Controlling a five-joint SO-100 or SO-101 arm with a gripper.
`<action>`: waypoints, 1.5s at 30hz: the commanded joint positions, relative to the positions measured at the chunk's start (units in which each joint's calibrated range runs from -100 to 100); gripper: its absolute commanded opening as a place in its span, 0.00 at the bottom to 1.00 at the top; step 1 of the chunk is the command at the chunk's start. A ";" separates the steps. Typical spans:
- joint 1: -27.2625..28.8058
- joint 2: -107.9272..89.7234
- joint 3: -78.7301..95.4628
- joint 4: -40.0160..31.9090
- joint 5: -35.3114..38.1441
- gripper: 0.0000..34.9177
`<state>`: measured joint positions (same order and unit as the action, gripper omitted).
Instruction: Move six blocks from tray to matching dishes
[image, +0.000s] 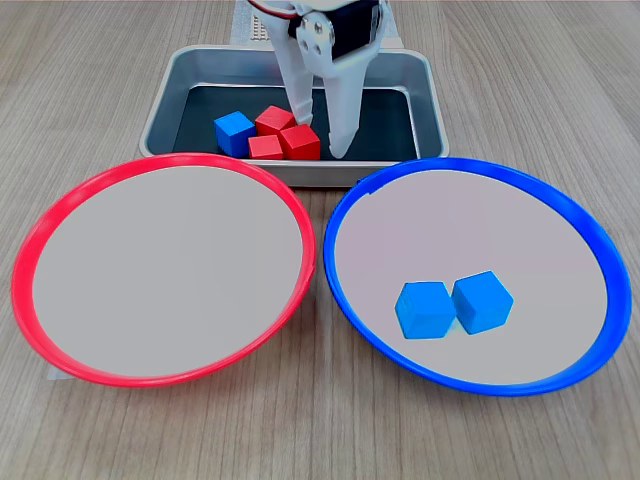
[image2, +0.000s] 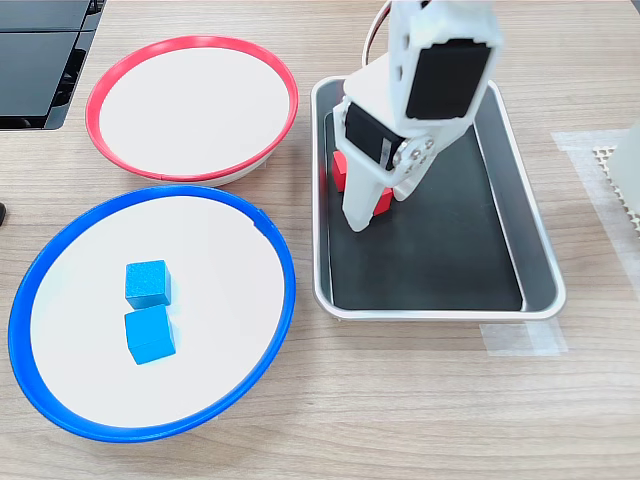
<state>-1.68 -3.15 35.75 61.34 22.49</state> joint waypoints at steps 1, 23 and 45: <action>1.54 2.60 -4.48 -0.38 0.63 0.40; 7.66 4.65 -36.53 9.28 -11.67 0.00; 13.40 8.66 -34.43 0.78 -8.64 0.01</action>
<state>10.62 11.76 -1.00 59.38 12.28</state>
